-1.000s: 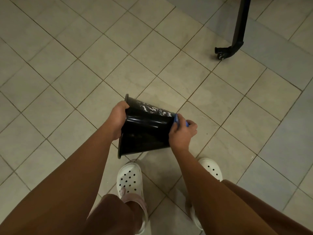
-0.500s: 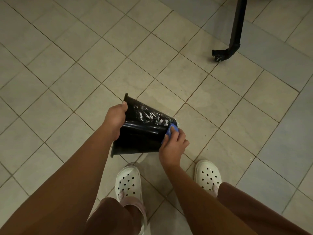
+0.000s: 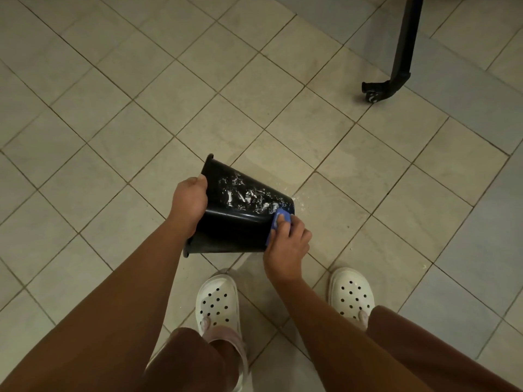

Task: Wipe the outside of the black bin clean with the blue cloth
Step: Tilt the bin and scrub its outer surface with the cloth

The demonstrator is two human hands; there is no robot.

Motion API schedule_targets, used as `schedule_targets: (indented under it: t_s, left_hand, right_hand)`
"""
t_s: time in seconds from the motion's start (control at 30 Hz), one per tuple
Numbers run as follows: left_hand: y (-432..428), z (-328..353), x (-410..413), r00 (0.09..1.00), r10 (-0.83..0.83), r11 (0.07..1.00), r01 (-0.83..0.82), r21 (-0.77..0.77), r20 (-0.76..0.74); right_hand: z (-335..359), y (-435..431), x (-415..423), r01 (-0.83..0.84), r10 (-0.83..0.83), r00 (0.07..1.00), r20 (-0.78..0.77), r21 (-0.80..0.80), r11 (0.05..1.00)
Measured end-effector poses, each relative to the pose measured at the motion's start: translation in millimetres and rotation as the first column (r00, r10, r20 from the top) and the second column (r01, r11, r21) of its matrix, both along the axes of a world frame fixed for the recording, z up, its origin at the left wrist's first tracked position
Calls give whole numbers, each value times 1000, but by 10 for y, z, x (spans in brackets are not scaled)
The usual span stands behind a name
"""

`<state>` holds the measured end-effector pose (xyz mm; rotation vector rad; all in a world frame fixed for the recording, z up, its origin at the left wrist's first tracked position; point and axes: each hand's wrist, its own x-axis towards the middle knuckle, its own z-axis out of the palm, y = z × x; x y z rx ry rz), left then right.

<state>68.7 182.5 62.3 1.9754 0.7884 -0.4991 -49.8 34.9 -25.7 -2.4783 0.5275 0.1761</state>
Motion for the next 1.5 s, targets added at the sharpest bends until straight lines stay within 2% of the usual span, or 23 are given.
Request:
schedule_targets:
  t_s: [0.17, 0.23, 0.3, 0.37, 0.5, 0.63, 0.83, 0.97, 1.1, 1.2, 1.27, 1.3, 1.43, 1.5]
  left_hand:
    - [68, -14, -52, 996, -78, 997, 77, 17, 38]
    - [76, -18, -71, 996, -65, 998, 64, 14, 61]
    - [57, -25, -69, 994, -61, 998, 60, 18, 87]
    - [34, -30, -44, 994, -58, 998, 56, 19, 95]
    - [54, -51, -22, 995, -61, 998, 59, 27, 81]
    - [77, -69, -47, 992, -77, 997, 77, 5, 101]
    - [12, -113, -21, 987, -89, 995, 82, 54, 134]
    - [63, -144, -39, 982, -146, 988, 137, 74, 121]
    - [59, -117, -62, 976, -167, 986, 162, 43, 139]
    - [5, -97, -57, 976, -151, 988, 144, 59, 158]
    - [-16, -101, -57, 980, -136, 990, 128, 63, 147]
    - [-12, -106, -61, 981, -133, 990, 125, 66, 138]
    - [47, -118, -108, 983, -131, 991, 127, 33, 127]
    - [61, -118, -118, 988, -86, 996, 86, 5, 132]
  right_hand:
    - [65, -77, 186, -129, 129, 992, -1, -45, 991]
    - [71, -163, 322, -71, 71, 996, -50, 0, 997]
    - [77, -229, 380, 67, -62, 991, -119, 46, 997]
    - [117, -189, 317, 103, -99, 984, -147, 20, 994]
    - [208, 85, 92, -26, 24, 995, -92, -16, 1000]
    - [177, -54, 408, -129, 124, 990, -74, -71, 989]
    - [164, -233, 444, 75, -86, 961, -264, -51, 996]
    - [196, -4, 258, 9, -27, 986, -167, -110, 994]
    - [138, -129, 457, -99, 87, 990, -115, -105, 990]
    - [119, -241, 548, -2, -8, 981, -194, -52, 999]
    - [171, -152, 506, 81, -94, 968, -232, -63, 995]
    - [196, -74, 466, 71, -86, 971, -221, -78, 994]
    - [221, 63, 359, -101, 99, 994, -39, -38, 994]
    - [188, -40, 438, -184, 183, 983, -12, -61, 981]
